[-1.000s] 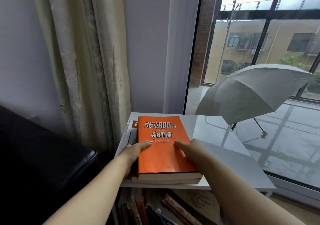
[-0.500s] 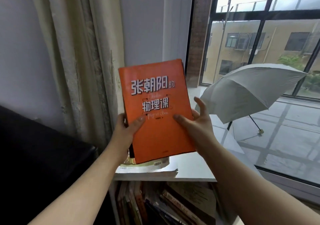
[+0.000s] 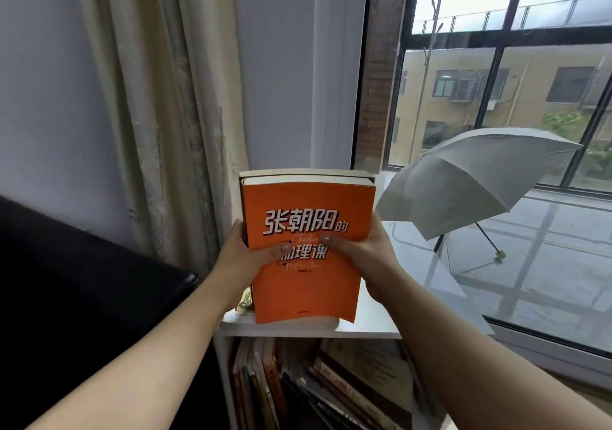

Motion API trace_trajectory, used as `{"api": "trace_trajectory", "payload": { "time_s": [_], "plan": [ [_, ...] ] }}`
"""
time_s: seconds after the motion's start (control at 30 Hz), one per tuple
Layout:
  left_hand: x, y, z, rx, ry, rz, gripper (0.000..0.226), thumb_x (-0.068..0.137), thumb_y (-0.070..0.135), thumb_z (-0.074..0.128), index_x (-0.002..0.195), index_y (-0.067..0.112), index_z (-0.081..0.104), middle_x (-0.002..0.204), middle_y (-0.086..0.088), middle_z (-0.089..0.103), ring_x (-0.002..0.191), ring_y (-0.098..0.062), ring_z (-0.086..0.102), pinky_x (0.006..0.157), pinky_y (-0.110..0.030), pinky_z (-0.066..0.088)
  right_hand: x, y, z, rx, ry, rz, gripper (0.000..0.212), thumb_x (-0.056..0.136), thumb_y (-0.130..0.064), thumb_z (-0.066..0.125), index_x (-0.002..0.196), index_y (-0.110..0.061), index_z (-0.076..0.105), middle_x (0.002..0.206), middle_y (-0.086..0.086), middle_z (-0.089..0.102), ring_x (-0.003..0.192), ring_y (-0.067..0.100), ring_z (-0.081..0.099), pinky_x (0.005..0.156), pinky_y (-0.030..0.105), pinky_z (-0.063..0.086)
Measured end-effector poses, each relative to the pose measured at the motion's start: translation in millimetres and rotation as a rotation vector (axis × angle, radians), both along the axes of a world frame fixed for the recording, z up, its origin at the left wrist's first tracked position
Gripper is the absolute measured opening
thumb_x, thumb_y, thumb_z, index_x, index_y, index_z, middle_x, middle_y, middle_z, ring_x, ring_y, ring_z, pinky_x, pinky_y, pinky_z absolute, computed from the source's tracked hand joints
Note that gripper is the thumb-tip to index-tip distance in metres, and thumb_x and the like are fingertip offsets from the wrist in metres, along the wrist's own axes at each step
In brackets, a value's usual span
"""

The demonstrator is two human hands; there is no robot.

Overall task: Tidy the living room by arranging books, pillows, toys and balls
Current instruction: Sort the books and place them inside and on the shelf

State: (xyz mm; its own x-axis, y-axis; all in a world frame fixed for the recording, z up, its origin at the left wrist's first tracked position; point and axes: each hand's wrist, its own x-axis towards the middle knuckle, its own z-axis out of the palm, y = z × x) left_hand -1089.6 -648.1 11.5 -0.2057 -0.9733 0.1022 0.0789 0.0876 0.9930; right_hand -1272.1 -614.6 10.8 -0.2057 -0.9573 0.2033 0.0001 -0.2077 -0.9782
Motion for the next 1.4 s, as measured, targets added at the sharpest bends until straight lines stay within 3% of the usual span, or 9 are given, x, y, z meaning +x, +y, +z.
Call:
{"api": "trace_trajectory", "payload": {
  "time_s": [0.3,0.47,0.63,0.73,0.83,0.93,1.07,1.2,1.4],
  "plan": [
    [-3.4,74.0,20.2,-0.067,-0.053,-0.155,0.051,0.069,0.011,0.077,0.104,0.034,0.048,0.102,0.006,0.064,0.087,-0.01,0.065,0.065,-0.026,0.055,-16.9,94.7,16.4,-0.019,-0.048,-0.028,0.08,0.051,-0.024,0.079,0.124,-0.023,0.045,0.111,0.004,0.066,0.093,0.023,0.069,0.074,0.04,0.059],
    [-9.0,118.4,9.9,-0.054,-0.206,-0.226,0.062,0.07,0.018,0.079,0.123,0.029,0.047,0.117,0.002,0.061,0.107,-0.022,0.062,0.094,-0.048,0.05,-40.6,152.5,9.0,0.086,0.108,-0.05,0.076,0.049,-0.028,0.081,0.117,-0.032,0.046,0.111,0.003,0.065,0.094,0.026,0.068,0.079,0.048,0.056],
    [-3.1,130.3,-5.9,-0.025,-0.283,-0.308,0.064,0.065,0.008,0.081,0.115,0.023,0.045,0.112,-0.011,0.064,0.099,-0.025,0.066,0.084,-0.044,0.056,-51.5,178.3,-13.6,0.205,0.217,-0.027,0.079,0.052,-0.026,0.079,0.122,-0.029,0.043,0.112,0.003,0.063,0.091,0.024,0.068,0.073,0.041,0.057],
    [-4.7,130.3,-23.1,-0.012,-0.487,-0.389,0.053,0.07,0.006,0.078,0.107,0.024,0.044,0.106,-0.006,0.061,0.092,-0.023,0.066,0.078,-0.039,0.058,-56.3,178.4,-37.6,0.278,0.296,0.038,0.062,0.064,-0.02,0.079,0.112,-0.036,0.043,0.108,-0.002,0.062,0.089,0.019,0.067,0.068,0.033,0.057],
    [-13.0,128.3,-47.3,-0.105,-0.822,-0.488,0.05,0.072,0.023,0.078,0.108,0.028,0.044,0.099,0.008,0.06,0.09,-0.009,0.062,0.078,-0.025,0.054,-57.4,171.1,-66.1,0.354,0.375,0.135,0.062,0.069,-0.012,0.08,0.114,-0.036,0.044,0.105,-0.002,0.064,0.089,0.022,0.068,0.072,0.035,0.058],
    [-20.6,125.0,-77.3,-0.071,-0.967,-0.539,0.046,0.067,0.032,0.078,0.1,0.028,0.047,0.091,0.009,0.064,0.085,-0.01,0.064,0.076,-0.029,0.056,-60.4,160.7,-98.3,0.432,0.446,0.209,0.058,0.07,-0.012,0.08,0.11,-0.038,0.047,0.106,-0.002,0.065,0.092,0.02,0.069,0.077,0.038,0.059],
    [-36.7,112.0,-112.9,0.011,-0.986,-0.521,0.043,0.061,0.035,0.076,0.093,0.025,0.049,0.091,0.003,0.068,0.082,-0.015,0.067,0.077,-0.037,0.058,-66.6,146.7,-139.4,0.51,0.477,0.222,0.055,0.074,-0.014,0.077,0.118,-0.027,0.045,0.11,-0.001,0.064,0.098,0.019,0.067,0.086,0.041,0.056],
    [-51.9,106.7,-148.2,0.105,-1.055,-0.461,0.038,0.066,0.035,0.076,0.092,0.027,0.049,0.093,0.003,0.066,0.08,-0.016,0.066,0.074,-0.033,0.058,-70.3,130.6,-174.8,0.645,0.569,0.062,0.079,0.081,-0.023,0.072,0.144,-0.02,0.025,0.14,0.005,0.046,0.124,0.026,0.051,0.099,0.042,0.047],
    [-54.0,93.0,-173.6,0.396,-0.818,-0.275,0.052,0.058,0.025,0.077,0.104,0.015,0.056,0.091,-0.009,0.069,0.076,-0.026,0.069,0.073,-0.036,0.058,-82.9,122.9,-208.1,0.754,0.659,0.05,0.055,0.084,-0.02,0.064,0.135,-0.016,0.043,0.127,0.004,0.056,0.108,0.018,0.056,0.084,0.025,0.046]
  ]
}}
